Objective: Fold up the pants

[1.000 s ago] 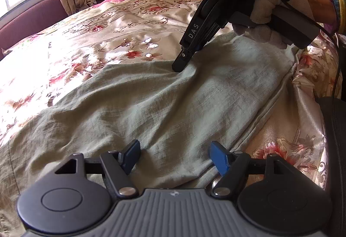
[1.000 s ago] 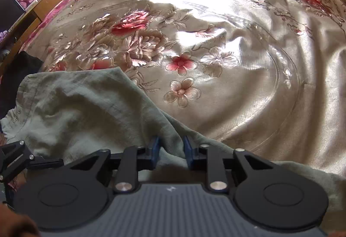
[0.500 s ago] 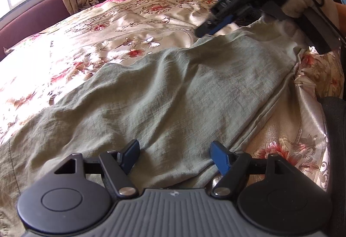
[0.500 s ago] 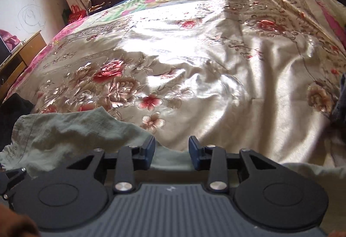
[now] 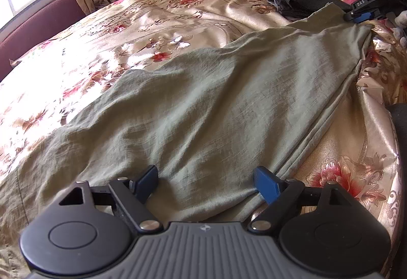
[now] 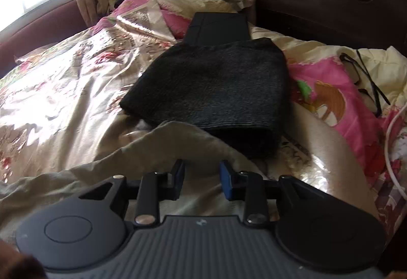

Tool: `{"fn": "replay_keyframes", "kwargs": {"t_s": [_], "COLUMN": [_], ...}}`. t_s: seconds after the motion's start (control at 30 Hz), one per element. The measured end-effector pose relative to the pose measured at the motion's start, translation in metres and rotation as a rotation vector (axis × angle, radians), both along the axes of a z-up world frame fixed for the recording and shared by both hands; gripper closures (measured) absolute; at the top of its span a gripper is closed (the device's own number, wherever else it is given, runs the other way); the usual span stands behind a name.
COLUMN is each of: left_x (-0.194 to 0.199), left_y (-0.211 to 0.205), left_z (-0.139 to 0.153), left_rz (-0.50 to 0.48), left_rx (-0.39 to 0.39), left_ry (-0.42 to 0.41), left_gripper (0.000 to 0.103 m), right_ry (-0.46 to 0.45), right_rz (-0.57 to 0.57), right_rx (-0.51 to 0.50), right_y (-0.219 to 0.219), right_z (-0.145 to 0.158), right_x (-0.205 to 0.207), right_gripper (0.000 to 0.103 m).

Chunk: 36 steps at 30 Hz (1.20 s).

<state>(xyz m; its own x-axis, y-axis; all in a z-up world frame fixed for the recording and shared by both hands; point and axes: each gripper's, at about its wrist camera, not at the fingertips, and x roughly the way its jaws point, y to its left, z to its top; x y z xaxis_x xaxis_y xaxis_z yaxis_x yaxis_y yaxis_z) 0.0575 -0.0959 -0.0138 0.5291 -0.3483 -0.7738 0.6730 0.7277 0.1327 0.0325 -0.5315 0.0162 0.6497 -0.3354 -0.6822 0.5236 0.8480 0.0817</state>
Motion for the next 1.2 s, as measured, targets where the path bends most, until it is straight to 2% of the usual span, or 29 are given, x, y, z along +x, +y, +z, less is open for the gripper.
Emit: {"fn": "replay_keyframes", "kwargs": {"t_s": [0.07,0.17,0.27,0.33,0.4,0.47,0.63,0.67,0.8,0.87,0.93,1.03,1.1,1.13,1.2], "left_x": [-0.001,-0.003,-0.005,-0.006,-0.006,-0.007,-0.008,-0.009,-0.009,-0.008,-0.008,-0.009,-0.008,-0.008,-0.009], "left_y": [-0.002,-0.005,-0.008,-0.009,-0.01,-0.011,-0.013,-0.014,-0.013,-0.012,-0.012,-0.013,-0.014,-0.014,-0.015], "left_z": [0.0,0.001,0.0,0.001,0.0,0.0,0.001,0.001,0.0,0.0,0.001,-0.001,-0.001,-0.001,-0.001], "left_rz": [0.004,0.0,-0.006,-0.006,-0.007,-0.009,-0.009,-0.008,-0.006,-0.006,-0.001,0.0,-0.002,-0.003,-0.006], "left_rx": [0.015,0.04,0.064,0.074,0.081,0.091,0.107,0.107,0.105,0.108,0.109,0.111,0.115,0.119,0.124], "left_ry": [-0.003,-0.019,-0.03,-0.033,-0.037,-0.043,-0.055,-0.056,-0.054,-0.052,-0.05,-0.055,-0.054,-0.054,-0.056], "left_gripper": [0.006,0.005,0.005,0.005,0.004,0.004,0.004,0.004,0.003,0.002,0.002,0.001,0.001,0.001,0.001], "right_ry": [0.026,-0.054,-0.143,-0.22,-0.252,-0.258,-0.183,-0.191,-0.262,-0.331,-0.384,-0.485,-0.467,-0.449,-0.439], "right_rz": [-0.119,-0.179,-0.172,-0.142,-0.096,-0.062,-0.123,-0.145,-0.16,-0.183,-0.215,-0.2,-0.218,-0.222,-0.223], "right_rx": [-0.016,0.059,0.129,0.247,0.382,0.456,0.48,0.503,0.527,0.587,0.619,0.571,0.542,0.578,0.588], "right_y": [-0.015,-0.029,-0.02,-0.011,-0.004,0.004,0.002,0.001,0.003,-0.003,-0.004,0.003,0.002,-0.002,-0.005], "right_z": [-0.006,-0.006,0.005,0.01,0.007,-0.001,-0.027,-0.03,-0.033,-0.043,-0.045,-0.041,-0.045,-0.052,-0.057], "right_x": [-0.006,-0.029,-0.059,-0.08,-0.092,-0.093,-0.072,-0.071,-0.07,-0.072,-0.077,-0.09,-0.089,-0.086,-0.081], "right_gripper": [0.066,0.068,0.066,0.064,0.064,0.064,0.066,0.062,0.06,0.068,0.07,0.07,0.07,0.066,0.063]}}
